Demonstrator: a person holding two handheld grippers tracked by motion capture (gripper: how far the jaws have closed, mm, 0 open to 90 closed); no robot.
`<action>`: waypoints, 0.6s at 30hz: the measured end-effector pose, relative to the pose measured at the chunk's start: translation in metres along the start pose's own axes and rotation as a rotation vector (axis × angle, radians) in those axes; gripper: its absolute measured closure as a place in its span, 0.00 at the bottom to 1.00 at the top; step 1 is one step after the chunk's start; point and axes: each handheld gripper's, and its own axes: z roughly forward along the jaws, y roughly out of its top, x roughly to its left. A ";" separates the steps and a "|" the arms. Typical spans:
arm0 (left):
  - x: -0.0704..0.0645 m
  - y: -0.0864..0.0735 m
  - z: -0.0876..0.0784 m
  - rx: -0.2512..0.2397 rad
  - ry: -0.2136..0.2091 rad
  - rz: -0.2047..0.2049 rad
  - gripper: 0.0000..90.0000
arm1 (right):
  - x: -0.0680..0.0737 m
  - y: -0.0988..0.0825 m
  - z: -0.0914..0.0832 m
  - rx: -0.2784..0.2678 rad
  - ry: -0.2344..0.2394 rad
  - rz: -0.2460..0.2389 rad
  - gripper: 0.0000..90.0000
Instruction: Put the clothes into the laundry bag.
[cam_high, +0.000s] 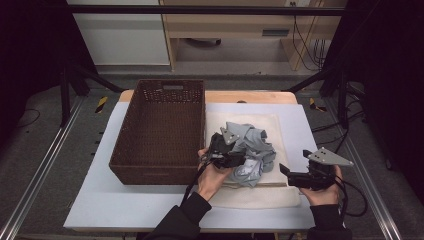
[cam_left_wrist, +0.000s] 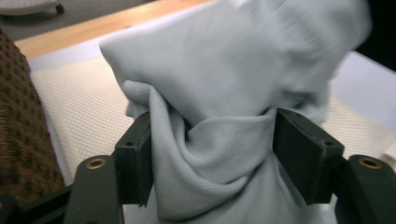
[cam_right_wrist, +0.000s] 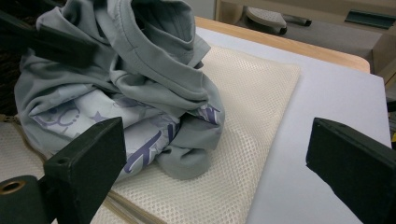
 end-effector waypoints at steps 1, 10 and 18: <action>0.001 0.002 -0.007 -0.008 -0.010 0.002 0.35 | 0.001 0.000 0.001 0.005 0.000 0.000 0.05; -0.002 0.002 -0.067 -0.066 -0.104 0.112 0.57 | 0.010 0.002 0.008 0.008 0.031 -0.005 0.05; -0.002 -0.032 -0.083 -0.045 -0.137 0.182 0.82 | 0.022 0.005 0.021 0.026 0.058 -0.020 0.03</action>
